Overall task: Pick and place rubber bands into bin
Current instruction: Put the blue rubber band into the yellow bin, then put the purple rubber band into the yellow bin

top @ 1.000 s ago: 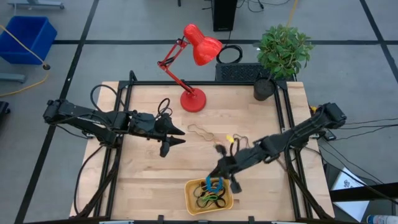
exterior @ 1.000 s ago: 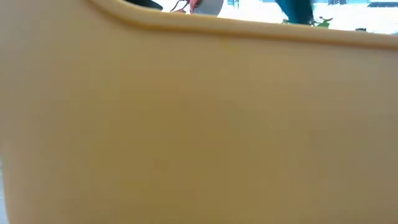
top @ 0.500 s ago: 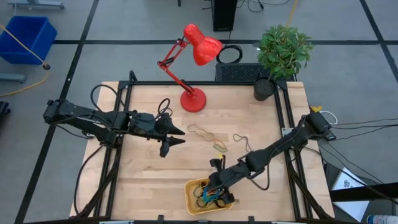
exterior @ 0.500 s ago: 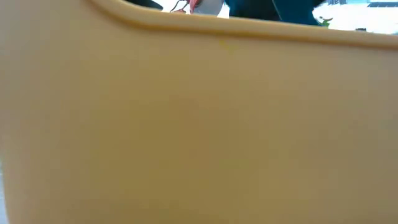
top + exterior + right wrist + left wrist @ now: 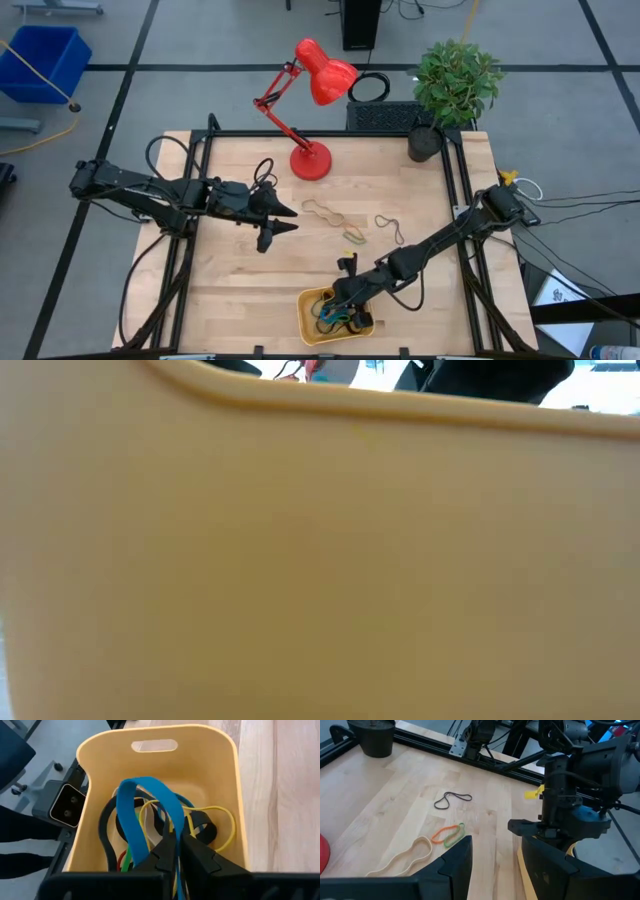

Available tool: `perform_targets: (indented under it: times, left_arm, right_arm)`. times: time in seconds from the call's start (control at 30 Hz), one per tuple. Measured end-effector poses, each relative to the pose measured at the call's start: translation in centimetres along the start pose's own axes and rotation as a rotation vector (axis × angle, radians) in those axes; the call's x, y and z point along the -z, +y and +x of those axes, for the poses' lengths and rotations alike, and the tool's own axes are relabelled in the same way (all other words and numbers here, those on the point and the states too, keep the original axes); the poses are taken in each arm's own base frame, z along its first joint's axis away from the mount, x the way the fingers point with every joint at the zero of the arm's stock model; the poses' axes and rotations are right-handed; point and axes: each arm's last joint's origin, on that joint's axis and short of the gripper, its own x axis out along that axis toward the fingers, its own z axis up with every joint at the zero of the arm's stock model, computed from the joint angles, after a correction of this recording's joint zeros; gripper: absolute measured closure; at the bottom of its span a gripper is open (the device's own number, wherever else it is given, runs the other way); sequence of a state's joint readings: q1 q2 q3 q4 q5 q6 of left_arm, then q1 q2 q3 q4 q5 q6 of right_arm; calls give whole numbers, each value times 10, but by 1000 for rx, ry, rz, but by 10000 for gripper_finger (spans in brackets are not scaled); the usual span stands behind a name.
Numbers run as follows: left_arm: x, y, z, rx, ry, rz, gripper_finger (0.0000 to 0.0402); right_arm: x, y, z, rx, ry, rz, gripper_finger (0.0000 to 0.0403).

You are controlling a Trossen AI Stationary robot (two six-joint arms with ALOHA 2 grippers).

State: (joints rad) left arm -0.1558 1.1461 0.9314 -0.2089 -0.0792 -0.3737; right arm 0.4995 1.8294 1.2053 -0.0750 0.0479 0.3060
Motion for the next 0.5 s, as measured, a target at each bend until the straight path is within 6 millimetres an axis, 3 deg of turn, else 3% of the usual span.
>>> perform_targets:
  times: [0.13,0.3,0.5]
  left_arm:
    - [0,0,0,0,0,-1,224]
    - [0,0,0,0,0,-1,224]
    - [1,0,0,-2,5,0,224]
  right_arm:
    - [0,0,0,2,4,18,353]
    - [-1,0,-4,1,2,-4,290]
    - [-17,-7,-40,13,-36,-5,231]
